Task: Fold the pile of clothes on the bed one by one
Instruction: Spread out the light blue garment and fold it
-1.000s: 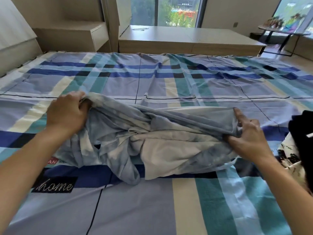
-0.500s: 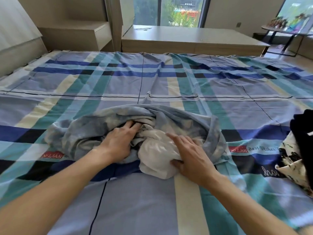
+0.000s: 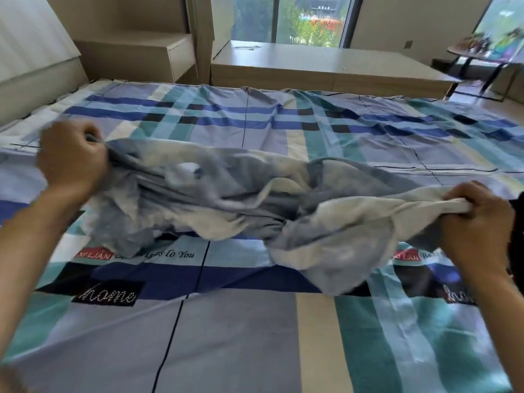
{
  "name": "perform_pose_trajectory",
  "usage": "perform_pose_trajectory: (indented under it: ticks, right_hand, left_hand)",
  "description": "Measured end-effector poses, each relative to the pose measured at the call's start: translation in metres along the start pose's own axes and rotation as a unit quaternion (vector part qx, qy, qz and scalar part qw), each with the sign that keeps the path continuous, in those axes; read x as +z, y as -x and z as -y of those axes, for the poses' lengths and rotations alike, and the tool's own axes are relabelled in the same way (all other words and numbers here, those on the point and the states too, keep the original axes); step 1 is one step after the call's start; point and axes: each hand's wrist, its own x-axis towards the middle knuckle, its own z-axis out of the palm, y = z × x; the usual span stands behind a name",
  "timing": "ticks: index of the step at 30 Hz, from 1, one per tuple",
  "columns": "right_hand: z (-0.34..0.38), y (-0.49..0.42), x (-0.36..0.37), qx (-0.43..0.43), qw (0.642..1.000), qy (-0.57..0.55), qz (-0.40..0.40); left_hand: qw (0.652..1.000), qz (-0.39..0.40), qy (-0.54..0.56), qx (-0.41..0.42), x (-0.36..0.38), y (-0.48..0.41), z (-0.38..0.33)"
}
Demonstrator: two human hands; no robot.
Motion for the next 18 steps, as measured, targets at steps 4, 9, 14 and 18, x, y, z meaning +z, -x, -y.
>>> perform_pose_trajectory:
  ticks: [4, 9, 14, 18]
  right_hand:
    - [-0.019, 0.004, 0.001, 0.049, 0.994, 0.0, 0.095]
    - [-0.006, 0.012, 0.019, 0.03, 0.953, 0.029, 0.299]
    - [0.001, 0.028, 0.028, -0.014, 0.882, 0.058, 0.467]
    - [0.006, 0.029, 0.021, -0.03, 0.902, 0.03, 0.429]
  left_hand:
    - [0.984, 0.114, -0.09, -0.102, 0.021, -0.003, 0.069]
    - [0.975, 0.181, -0.032, 0.124, 0.022, 0.052, -0.044]
    - [0.832, 0.449, -0.019, 0.326, 0.038, 0.136, -0.11]
    - [0.784, 0.512, -0.135, 0.324, 0.062, 0.159, -0.107]
